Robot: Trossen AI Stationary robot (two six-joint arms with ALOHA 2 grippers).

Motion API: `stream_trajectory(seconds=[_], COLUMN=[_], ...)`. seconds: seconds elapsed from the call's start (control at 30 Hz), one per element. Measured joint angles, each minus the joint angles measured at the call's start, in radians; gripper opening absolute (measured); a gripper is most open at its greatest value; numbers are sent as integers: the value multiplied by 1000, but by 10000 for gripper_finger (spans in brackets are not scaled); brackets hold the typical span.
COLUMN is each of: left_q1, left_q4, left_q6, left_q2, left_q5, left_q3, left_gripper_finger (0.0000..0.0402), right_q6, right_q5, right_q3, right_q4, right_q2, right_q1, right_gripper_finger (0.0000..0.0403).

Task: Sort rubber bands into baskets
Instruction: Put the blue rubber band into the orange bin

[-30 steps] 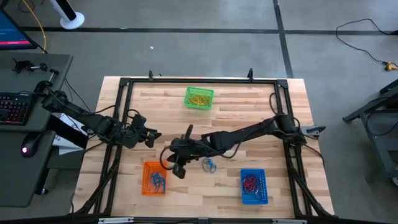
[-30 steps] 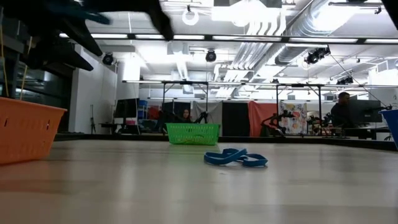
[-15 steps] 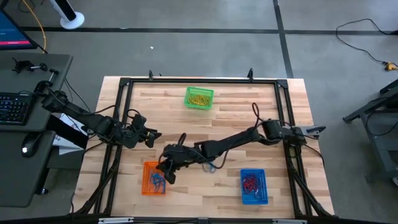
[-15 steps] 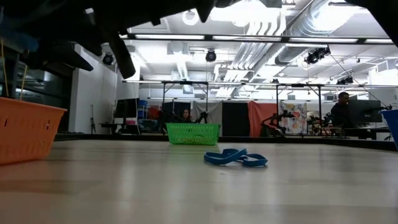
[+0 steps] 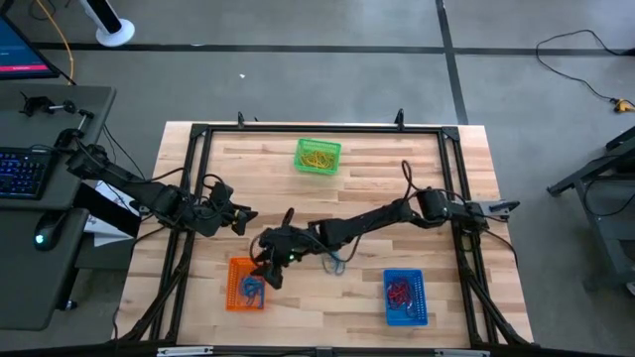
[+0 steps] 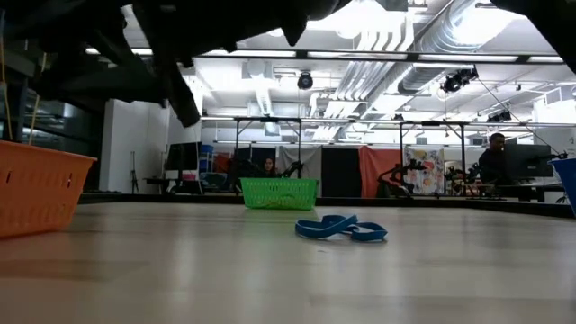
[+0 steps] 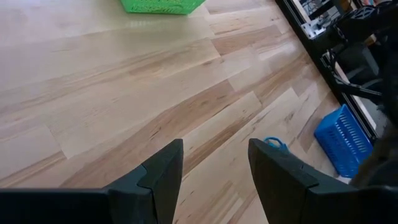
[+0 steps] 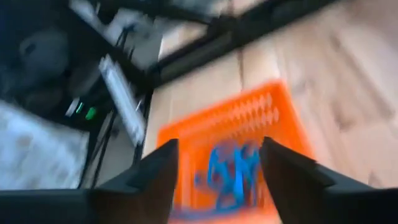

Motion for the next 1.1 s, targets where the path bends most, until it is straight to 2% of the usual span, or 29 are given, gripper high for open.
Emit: stream_trajectory(seconds=[0.07,0.13,0.3,0.4,0.5,0.63,0.73,0.83,0.93,1.1], left_q1=[0,0,0,0,0,0,1,2,2,2], left_q4=[0,-1,-2,-3,-4,-2,-3,-6,-8,1], left_q6=[0,0,8,17,25,34,36,36,34,14], left_q2=[0,0,0,0,1,0,6,18,41,82], left_q5=[0,0,0,0,0,0,0,0,0,3], left_q3=[0,0,0,0,0,0,0,0,0,0], left_gripper_finger=[175,175,175,175,175,175,175,175,175,175], right_q6=[-7,-52,-246,-285,-246,-101,-19,-10,-61,-260], right_q5=[-91,-116,24,43,42,50,86,147,152,152], right_q3=[0,0,0,-41,-183,-412,-526,-548,-520,-445], right_q4=[-116,-301,-768,-878,-821,-661,-553,-533,-530,-540], right_q2=[-23,-49,-91,-110,-168,-326,-420,-452,-426,-338], right_q1=[-19,-31,1,28,47,57,56,49,34,21], right_gripper_finger=[236,247,244,241,241,240,240,238,228,200])
